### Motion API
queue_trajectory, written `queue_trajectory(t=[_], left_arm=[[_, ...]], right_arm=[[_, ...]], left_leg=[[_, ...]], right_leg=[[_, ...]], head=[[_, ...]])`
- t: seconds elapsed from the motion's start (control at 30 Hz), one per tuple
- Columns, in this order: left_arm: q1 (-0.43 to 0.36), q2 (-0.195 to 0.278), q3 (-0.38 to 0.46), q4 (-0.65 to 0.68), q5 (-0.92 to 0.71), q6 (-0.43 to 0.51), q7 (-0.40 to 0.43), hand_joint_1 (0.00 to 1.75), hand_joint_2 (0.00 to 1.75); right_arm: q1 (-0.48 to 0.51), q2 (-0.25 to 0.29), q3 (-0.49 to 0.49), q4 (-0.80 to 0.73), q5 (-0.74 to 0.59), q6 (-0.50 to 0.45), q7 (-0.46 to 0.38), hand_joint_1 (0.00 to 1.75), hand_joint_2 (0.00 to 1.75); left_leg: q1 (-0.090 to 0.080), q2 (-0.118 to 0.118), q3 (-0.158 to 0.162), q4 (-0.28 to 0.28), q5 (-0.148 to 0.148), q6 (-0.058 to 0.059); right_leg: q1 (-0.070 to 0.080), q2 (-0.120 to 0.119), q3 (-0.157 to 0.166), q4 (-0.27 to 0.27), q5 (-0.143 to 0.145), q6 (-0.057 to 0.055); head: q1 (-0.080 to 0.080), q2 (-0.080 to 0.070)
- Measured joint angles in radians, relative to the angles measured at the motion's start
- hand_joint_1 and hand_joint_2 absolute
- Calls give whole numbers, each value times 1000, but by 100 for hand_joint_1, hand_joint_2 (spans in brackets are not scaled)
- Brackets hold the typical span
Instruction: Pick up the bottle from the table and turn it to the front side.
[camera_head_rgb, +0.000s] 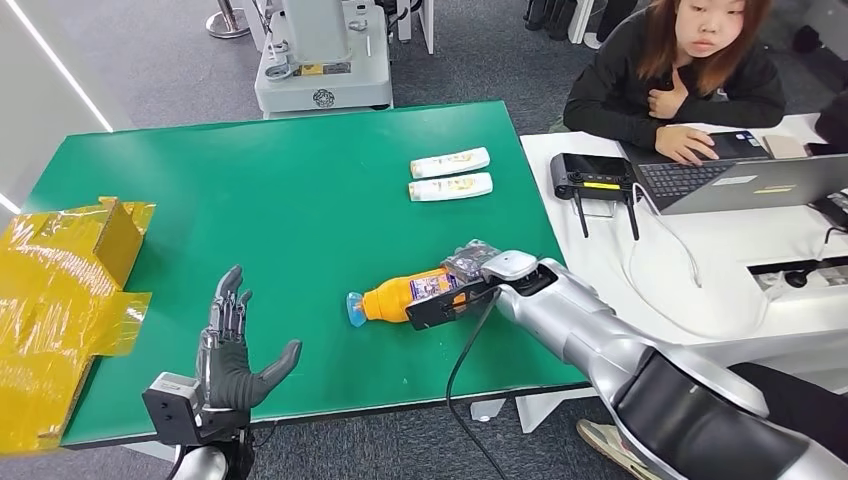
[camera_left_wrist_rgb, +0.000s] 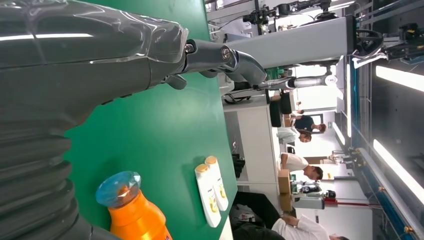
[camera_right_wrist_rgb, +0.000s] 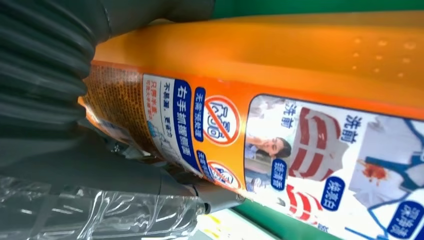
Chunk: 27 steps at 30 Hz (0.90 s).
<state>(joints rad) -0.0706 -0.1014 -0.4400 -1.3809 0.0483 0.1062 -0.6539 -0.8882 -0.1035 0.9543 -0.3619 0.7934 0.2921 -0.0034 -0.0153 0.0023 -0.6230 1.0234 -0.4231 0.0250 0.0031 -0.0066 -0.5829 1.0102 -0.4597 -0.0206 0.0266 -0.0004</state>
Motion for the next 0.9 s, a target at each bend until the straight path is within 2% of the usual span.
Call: queue_trajectory(t=[0.13,0.27,0.37,0.47,0.73,0.83,0.9], left_arm=[[12,0,2,-2,-11,-3,3,0,175],[41,0,13,-14,-31,-5,-1,0,175],[61,-1,21,-25,-48,7,-8,0,175],[75,-1,24,-34,-64,33,-13,0,175],[87,-4,24,-36,-74,63,-9,0,175],[83,0,24,-36,-46,35,12,0,175],[77,9,24,-36,-15,-16,43,0,175]], right_arm=[[33,-13,-20,-17,-70,-89,-42,175,175],[104,-31,-99,-62,-234,-158,-149,175,175],[200,-34,-194,-135,-383,-201,-247,175,175],[319,-31,-272,-241,-471,-269,-307,175,175],[618,13,-415,-558,-634,-410,-343,175,175],[690,30,-455,-656,-655,-425,-341,175,175],[723,34,-474,-705,-656,-427,-343,175,175]], left_leg=[[0,0,1,0,-1,0],[0,1,1,0,-1,1],[1,0,1,0,-2,1],[1,-1,0,0,-3,0],[1,-3,-4,0,-3,-1],[1,-2,-4,0,-4,-1],[1,-2,-4,0,-4,-1]], right_leg=[[0,0,1,0,0,0],[0,1,1,-1,0,0],[0,0,1,-1,-1,0],[1,-2,1,0,-2,-1],[1,-3,-3,0,-4,-2],[1,-3,-3,0,-4,-2],[1,-3,-3,0,-5,-1]], head=[[0,0],[0,0],[0,0],[0,0],[0,0],[0,0],[0,0]])
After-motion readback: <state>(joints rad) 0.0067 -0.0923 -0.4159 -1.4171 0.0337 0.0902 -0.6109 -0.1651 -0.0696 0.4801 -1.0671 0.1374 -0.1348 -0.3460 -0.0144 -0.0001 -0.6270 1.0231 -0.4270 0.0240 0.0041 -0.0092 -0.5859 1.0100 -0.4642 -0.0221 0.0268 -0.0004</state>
